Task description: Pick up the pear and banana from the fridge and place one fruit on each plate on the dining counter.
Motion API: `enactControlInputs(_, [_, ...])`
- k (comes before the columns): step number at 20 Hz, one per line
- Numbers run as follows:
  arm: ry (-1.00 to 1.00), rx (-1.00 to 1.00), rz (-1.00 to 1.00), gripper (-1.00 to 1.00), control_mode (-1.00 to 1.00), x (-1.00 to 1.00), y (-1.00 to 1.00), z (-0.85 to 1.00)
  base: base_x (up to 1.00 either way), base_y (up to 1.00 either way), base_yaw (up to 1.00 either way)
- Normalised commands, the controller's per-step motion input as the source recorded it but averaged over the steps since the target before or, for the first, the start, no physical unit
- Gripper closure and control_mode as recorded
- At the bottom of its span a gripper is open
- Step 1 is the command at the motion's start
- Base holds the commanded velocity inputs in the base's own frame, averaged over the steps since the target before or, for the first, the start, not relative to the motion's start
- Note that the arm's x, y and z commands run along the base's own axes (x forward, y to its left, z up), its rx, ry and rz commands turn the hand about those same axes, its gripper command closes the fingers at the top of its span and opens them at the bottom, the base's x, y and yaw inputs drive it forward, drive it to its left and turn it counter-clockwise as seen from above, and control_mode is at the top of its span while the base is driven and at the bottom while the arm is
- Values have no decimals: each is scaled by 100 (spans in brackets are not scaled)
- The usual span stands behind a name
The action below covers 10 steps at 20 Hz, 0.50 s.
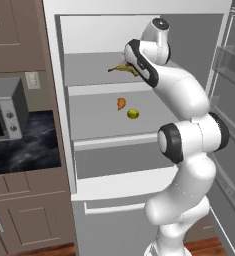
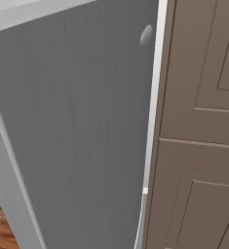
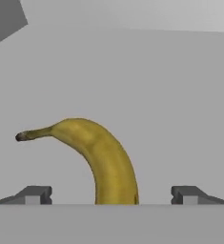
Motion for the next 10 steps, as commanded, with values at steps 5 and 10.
enactControlInputs(5, [0, -6, 15, -100, -100, 16, 2, -9, 0, 0, 0])
enactControlInputs(10, [2, -11, 12, -100, -100, 28, 11, -33, 0, 0, 0])
